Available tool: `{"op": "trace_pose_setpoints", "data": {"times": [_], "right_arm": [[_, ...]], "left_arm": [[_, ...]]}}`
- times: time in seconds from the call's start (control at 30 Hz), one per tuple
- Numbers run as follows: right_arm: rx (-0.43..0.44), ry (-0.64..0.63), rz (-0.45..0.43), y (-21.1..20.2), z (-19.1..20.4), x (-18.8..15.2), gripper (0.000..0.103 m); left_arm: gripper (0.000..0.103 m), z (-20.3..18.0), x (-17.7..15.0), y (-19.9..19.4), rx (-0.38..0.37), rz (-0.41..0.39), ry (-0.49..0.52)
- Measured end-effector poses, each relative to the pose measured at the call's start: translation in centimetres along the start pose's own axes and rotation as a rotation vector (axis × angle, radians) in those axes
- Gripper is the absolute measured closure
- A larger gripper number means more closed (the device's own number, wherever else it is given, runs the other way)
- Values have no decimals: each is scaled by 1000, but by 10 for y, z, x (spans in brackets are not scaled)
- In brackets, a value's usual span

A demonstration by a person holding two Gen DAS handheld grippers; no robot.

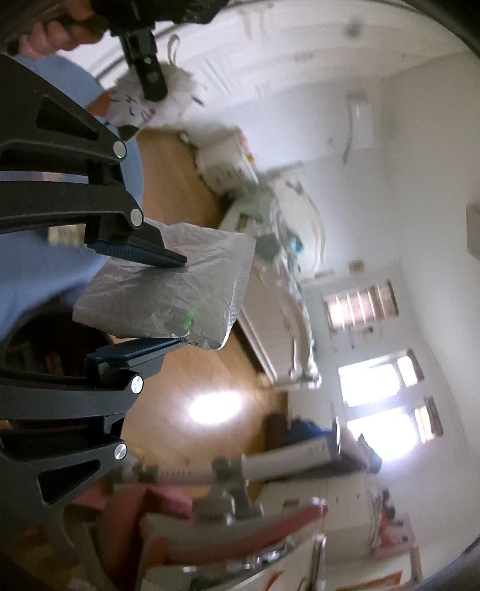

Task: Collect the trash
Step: 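Carry the fluffy item and foil packet over the bin and release both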

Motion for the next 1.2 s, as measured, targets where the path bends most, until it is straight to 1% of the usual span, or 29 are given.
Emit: {"op": "trace_pose_setpoints", "data": {"times": [0.1, 0.2, 0.3, 0.43, 0.53, 0.77, 1.1, 1.17, 1.2], "right_arm": [[-43, 38, 15, 7, -37, -5, 65], [-65, 65, 29, 13, -61, -14, 65], [-73, 80, 42, 25, -73, -22, 65], [-89, 101, 64, 40, -93, -33, 65], [-92, 126, 84, 54, -110, -41, 65], [-98, 164, 127, 78, -133, -60, 65], [-103, 193, 152, 103, -159, -68, 64], [-101, 199, 153, 106, -160, -68, 63], [-101, 201, 154, 109, -162, -68, 63]], "left_arm": [[61, -17, -3, 37, -36, 35, 19], [61, -26, -14, 77, -61, 90, 20], [61, -33, -20, 107, -73, 134, 20], [61, -35, -28, 135, -73, 177, 18], [61, -33, -33, 148, -67, 199, 17], [61, -33, -44, 178, -58, 249, 10], [58, -31, -53, 212, -49, 293, 17], [53, -30, -54, 217, -43, 303, 14], [47, -31, -54, 220, -36, 308, 12]]}}
Point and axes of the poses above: each gripper's, at about its wrist camera, not at the fingertips, and y roughly the way its jaws point, z to its left, x to its top, the point moved 8 cm from there along y, roughly the way its jaws point, and after that the axes turned 4 degrees about x, right-handed, at the moved point
